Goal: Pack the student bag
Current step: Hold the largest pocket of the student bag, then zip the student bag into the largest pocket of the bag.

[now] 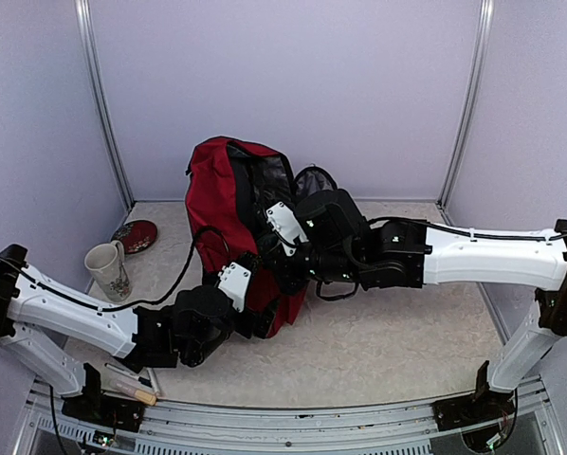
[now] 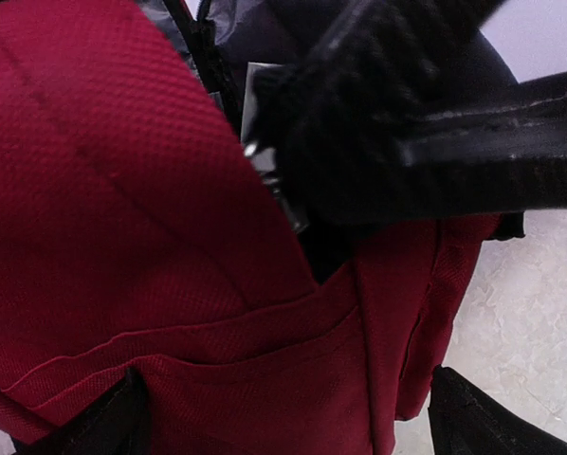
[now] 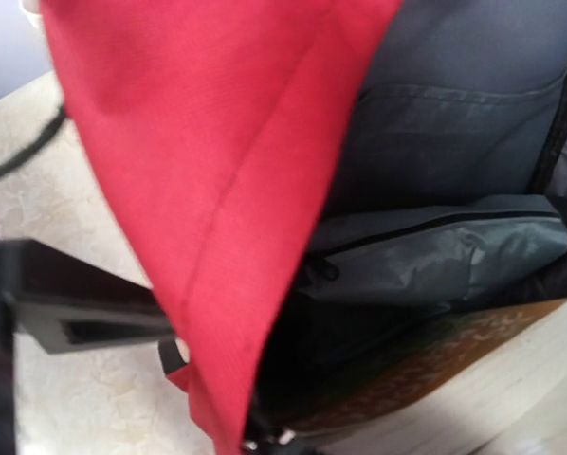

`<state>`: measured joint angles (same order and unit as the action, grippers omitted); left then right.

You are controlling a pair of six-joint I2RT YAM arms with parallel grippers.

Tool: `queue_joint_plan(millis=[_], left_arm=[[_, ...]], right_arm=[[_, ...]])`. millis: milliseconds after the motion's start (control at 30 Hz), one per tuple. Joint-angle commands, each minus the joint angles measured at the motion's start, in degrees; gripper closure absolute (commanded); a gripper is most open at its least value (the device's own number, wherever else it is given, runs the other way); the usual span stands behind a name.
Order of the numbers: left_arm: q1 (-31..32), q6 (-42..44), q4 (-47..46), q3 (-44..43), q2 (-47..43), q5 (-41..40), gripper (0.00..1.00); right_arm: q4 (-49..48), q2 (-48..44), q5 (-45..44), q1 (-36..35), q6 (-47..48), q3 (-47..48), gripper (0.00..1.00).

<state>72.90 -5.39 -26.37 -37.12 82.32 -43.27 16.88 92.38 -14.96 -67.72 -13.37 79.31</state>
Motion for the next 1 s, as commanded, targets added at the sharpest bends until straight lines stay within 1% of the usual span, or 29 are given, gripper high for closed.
queue_joint_plan(millis=[0, 67, 100, 133, 267, 300, 367, 400, 433, 467, 500, 533, 567, 733, 833, 967], left_arm=[[-2.1, 3.4, -4.5, -2.9, 3.3, -0.9, 0.03], [-3.3, 2.6, -5.4, -2.8, 3.5, -1.0, 0.08], [-3.4, 3.1, -6.3, -2.4, 3.6, -1.2, 0.12], [-3.7, 3.5, -7.4, -2.0, 3.6, -1.2, 0.18], [-5.5, 3.7, -9.9, -0.9, 3.9, 0.7, 0.45], [-5.9, 3.7, -10.3, -0.8, 4.0, 0.8, 0.48], [-6.5, 3.9, -11.2, -0.6, 4.2, 1.3, 0.5], [-6.8, 4.0, -11.6, -0.4, 4.2, 1.4, 0.54], [-7.0, 4.1, -12.1, -0.2, 4.3, 1.4, 0.62], [-7.2, 4.1, -12.4, 0.0, 4.2, 1.4, 0.73], [-7.2, 4.0, -12.6, 0.2, 4.0, 1.5, 0.87], [-7.2, 3.8, -12.7, 0.6, 3.8, 1.5, 0.98], [-7.2, 3.8, -12.5, 0.8, 3.6, 2.0, 1.0], [-6.8, 2.0, -11.0, 5.0, 1.1, 3.0, 1.0], [-6.6, 1.4, -9.7, 7.5, -0.9, 5.4, 1.0], [-4.7, 3.0, -9.4, 10.0, -3.3, 5.3, 1.0]], right_arm=[[-2.1, 0.2, 0.8, 0.4, -0.5, 3.3, 1.0], [-1.7, -0.1, 1.0, 0.4, -0.4, 3.5, 1.0], [-1.7, -0.3, 1.3, 0.4, -0.3, 3.5, 1.0], [-1.9, -0.4, 1.7, 0.4, -0.2, 3.5, 1.0], [-1.9, -0.3, 3.7, 0.4, 0.1, 4.6, 1.0], [-1.7, -0.2, 3.7, 0.5, 0.2, 5.0, 1.0], [-1.6, -0.2, 3.6, 0.6, 0.1, 5.5, 1.0], [-1.6, -0.3, 3.7, 0.7, 0.1, 5.6, 1.0], [-1.5, -0.3, 4.0, 0.9, 0.0, 5.7, 1.0], [-1.2, -0.3, 4.0, 1.1, -0.1, 5.9, 1.0], [-1.0, -0.4, 4.0, 1.4, -0.2, 6.1, 1.0], [-0.7, -0.4, 3.9, 1.8, -0.4, 6.1, 1.0], [-0.5, -0.7, 3.8, 2.3, -0.4, 6.3, 1.0], [0.7, -2.4, -0.4, 4.4, 3.7, 9.3, 1.0], [2.9, -1.9, -2.9, 5.9, 7.9, 14.7, 1.0], [4.6, 0.2, -7.1, 8.6, 15.0, 20.2, 1.0]])
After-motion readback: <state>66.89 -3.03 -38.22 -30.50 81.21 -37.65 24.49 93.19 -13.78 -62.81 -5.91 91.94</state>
